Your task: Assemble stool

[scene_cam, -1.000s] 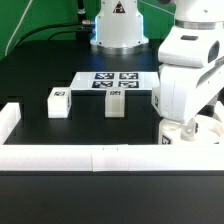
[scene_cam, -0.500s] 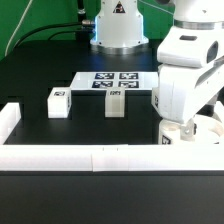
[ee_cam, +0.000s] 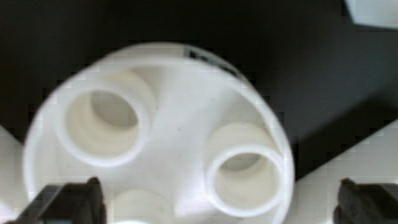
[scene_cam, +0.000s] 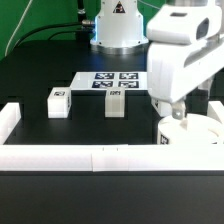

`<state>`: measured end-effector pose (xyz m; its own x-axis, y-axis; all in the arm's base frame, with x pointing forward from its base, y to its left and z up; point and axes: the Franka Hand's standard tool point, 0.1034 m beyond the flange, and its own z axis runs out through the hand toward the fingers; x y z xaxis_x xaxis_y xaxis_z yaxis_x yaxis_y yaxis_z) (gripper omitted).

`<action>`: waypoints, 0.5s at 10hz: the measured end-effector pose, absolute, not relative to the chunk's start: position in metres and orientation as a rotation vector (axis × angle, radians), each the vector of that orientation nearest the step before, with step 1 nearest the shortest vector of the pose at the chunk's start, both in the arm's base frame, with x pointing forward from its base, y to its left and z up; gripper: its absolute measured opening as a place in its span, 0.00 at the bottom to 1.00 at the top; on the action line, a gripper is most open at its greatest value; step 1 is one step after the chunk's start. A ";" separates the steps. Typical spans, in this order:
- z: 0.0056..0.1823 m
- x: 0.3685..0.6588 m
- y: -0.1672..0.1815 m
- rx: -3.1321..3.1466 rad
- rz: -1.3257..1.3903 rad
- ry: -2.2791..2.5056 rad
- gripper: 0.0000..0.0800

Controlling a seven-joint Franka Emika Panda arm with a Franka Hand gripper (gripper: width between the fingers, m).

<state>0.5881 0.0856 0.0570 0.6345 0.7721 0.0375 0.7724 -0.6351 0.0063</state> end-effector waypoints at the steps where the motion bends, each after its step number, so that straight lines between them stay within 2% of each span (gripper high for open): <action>1: 0.065 0.587 0.082 -2.865 -0.063 -1.267 0.81; 5: 0.062 0.585 0.081 -2.995 -0.050 -0.875 0.81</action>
Offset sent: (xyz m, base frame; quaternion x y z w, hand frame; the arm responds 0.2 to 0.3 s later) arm 0.0000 0.0000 0.0000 0.0000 0.0000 0.1938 0.9810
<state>0.5850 0.0812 0.0624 0.8422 0.5378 0.0369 0.5385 -0.8425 -0.0114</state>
